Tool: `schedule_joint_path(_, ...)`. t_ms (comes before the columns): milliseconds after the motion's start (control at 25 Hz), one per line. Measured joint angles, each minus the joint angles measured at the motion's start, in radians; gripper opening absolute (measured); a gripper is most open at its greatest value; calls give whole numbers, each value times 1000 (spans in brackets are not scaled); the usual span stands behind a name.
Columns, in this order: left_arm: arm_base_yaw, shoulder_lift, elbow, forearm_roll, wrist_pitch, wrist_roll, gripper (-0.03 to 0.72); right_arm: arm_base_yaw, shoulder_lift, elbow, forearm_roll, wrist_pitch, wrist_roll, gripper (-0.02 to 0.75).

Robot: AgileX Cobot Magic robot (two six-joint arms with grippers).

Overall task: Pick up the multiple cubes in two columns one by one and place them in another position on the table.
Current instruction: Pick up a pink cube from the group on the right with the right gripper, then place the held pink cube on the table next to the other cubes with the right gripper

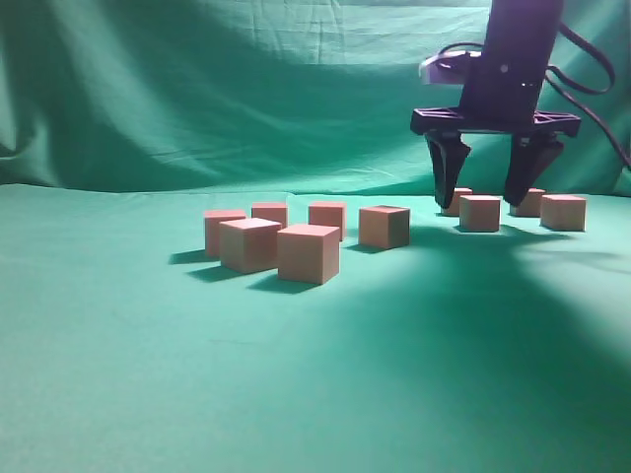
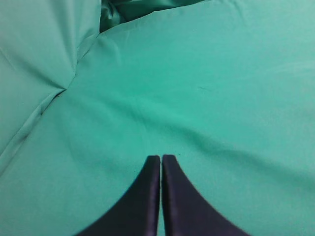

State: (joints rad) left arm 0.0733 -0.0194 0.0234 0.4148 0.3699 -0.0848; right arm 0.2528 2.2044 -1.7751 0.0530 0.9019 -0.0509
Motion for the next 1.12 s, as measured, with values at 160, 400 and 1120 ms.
schedule_joint_path(160,0,0,0,0,0,0,0,0,20,0,0,-2,12,476)
schedule_joint_path(400,0,0,0,0,0,0,0,0,34,0,0,-2,16,256)
schedule_joint_path(1120,0,0,0,0,0,0,0,0,-597,396,91,49,66,256)
